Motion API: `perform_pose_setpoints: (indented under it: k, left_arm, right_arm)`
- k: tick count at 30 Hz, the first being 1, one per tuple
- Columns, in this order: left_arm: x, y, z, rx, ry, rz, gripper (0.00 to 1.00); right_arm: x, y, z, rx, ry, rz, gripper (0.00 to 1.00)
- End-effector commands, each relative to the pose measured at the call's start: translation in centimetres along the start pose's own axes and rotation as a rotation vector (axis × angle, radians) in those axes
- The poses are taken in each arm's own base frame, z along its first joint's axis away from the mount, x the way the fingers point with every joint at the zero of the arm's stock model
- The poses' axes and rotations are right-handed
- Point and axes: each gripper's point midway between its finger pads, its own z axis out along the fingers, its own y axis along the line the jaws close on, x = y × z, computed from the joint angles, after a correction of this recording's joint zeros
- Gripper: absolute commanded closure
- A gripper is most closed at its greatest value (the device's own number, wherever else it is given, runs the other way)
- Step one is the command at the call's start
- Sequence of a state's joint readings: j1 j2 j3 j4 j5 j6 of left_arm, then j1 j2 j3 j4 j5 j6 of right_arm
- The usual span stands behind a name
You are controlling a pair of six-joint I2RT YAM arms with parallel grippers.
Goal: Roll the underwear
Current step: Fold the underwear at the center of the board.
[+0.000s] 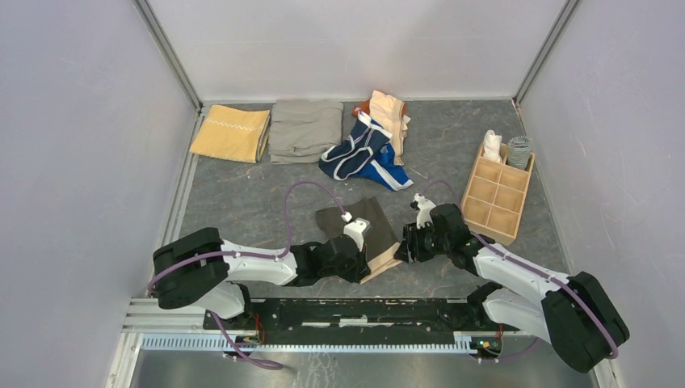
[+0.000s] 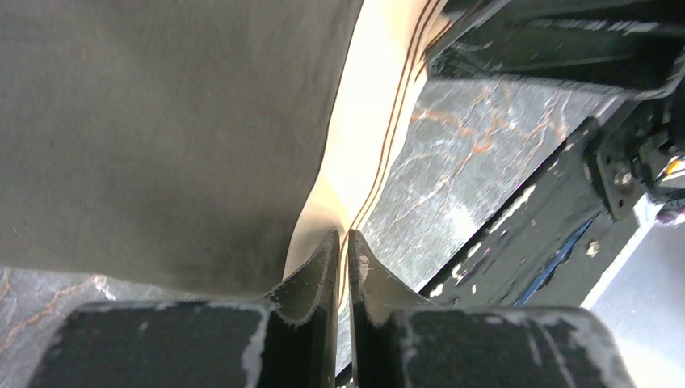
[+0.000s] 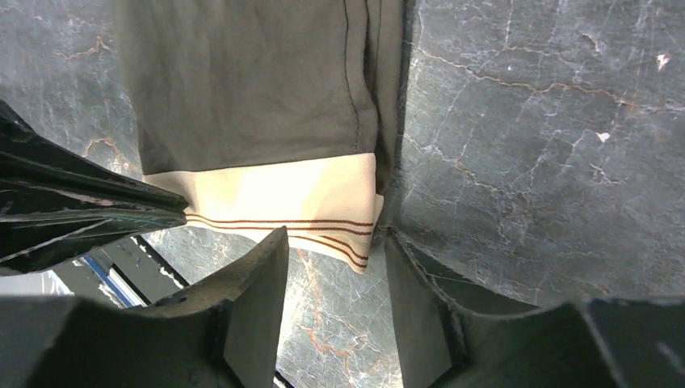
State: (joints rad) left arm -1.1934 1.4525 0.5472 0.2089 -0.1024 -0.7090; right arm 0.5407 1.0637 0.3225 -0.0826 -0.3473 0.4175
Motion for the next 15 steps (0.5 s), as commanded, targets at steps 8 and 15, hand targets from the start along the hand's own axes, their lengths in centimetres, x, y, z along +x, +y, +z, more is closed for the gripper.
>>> perform_pose_setpoints:
  k: [8, 15]
  left_arm:
    - [1.8, 0.2, -0.7, 0.031, -0.015, -0.034, 0.98]
    - [3.2, 1.2, -1.1, 0.027, -0.007, -0.041, 0.98]
  right_arm:
    - [-0.3, -0.1, -0.2, -0.082, 0.008, 0.074, 0.36]
    - [0.8, -0.3, -0.1, -0.117, 0.066, 0.109, 0.4]
